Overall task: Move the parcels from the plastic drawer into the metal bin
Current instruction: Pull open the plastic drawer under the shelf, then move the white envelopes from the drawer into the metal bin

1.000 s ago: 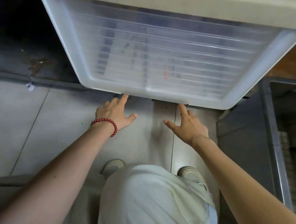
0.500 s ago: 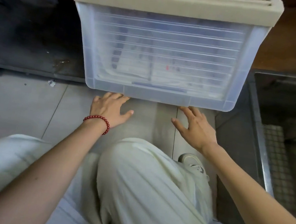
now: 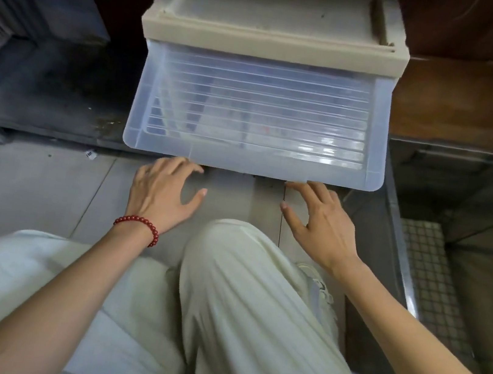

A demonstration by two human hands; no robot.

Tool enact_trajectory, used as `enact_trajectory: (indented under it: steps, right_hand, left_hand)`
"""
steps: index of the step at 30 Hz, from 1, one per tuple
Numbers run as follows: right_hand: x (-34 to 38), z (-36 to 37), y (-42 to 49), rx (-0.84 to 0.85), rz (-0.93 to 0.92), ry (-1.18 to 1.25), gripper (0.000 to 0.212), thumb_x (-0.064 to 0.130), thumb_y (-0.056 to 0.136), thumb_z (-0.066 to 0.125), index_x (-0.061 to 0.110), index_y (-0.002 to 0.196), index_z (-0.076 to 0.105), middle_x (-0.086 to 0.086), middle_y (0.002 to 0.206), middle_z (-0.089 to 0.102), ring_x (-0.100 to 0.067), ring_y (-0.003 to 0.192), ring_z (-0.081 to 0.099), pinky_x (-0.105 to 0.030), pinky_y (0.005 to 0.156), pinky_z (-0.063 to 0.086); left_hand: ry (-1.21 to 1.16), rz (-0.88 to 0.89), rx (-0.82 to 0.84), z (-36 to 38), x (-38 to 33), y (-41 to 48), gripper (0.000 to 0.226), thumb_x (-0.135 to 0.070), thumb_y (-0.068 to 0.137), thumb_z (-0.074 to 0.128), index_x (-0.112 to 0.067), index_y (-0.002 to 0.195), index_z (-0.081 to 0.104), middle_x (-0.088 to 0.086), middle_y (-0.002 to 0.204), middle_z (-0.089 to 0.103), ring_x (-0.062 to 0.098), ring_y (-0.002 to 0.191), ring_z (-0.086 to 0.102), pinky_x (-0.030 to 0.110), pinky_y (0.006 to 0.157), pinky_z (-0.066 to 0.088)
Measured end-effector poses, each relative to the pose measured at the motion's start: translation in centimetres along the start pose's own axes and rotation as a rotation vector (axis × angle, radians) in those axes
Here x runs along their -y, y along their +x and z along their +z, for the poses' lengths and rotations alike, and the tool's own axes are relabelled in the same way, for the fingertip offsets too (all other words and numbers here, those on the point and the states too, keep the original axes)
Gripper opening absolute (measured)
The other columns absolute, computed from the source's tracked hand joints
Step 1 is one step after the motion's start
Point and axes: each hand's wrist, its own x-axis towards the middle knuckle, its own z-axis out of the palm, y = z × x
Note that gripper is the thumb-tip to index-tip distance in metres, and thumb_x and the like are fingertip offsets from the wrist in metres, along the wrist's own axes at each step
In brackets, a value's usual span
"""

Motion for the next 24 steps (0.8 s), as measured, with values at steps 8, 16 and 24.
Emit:
enact_trajectory:
  steps: [8,16,24]
  right_hand:
    - [2.0,-3.0,2.3,-0.286,0.002,0.085,0.030,0.044,0.095,0.052,0.025,0.117,0.060,0.003,0.115,0.060,-0.021,0.102,0.057,-0.036,0.064,0.052]
    - [2.2,-4.8,7.1,-0.111,0.132,0.057,0.034,0.055,0.094,0.045,0.032,0.119,0.052,0.010,0.113,0.062,-0.014,0.095,0.061,-0.029,0.066,0.050]
    - [1.5,-4.5,11.4,0.025,0.188,-0.057,0.037,0.058,0.094,0.040,0.028,0.117,0.038,0.004,0.091,0.072,-0.023,0.078,0.064,-0.030,0.060,0.051]
  left_hand:
    - [-0.041,0.036,-0.180,-3.7,-0.7,1.8,0.030,-0.044,0.086,0.054,-0.027,0.110,0.059,-0.006,0.112,0.060,0.022,0.108,0.052,0.038,0.093,0.034]
    - [0.035,0.003,-0.009,-5.9,-1.0,7.4,0.031,-0.050,0.089,0.051,-0.028,0.109,0.058,-0.004,0.118,0.059,0.024,0.111,0.051,0.039,0.090,0.035]
    - [0.007,-0.074,0.069,-4.6,-1.3,11.3,0.038,-0.047,0.088,0.055,-0.025,0.117,0.048,-0.002,0.112,0.060,0.026,0.108,0.054,0.041,0.084,0.038]
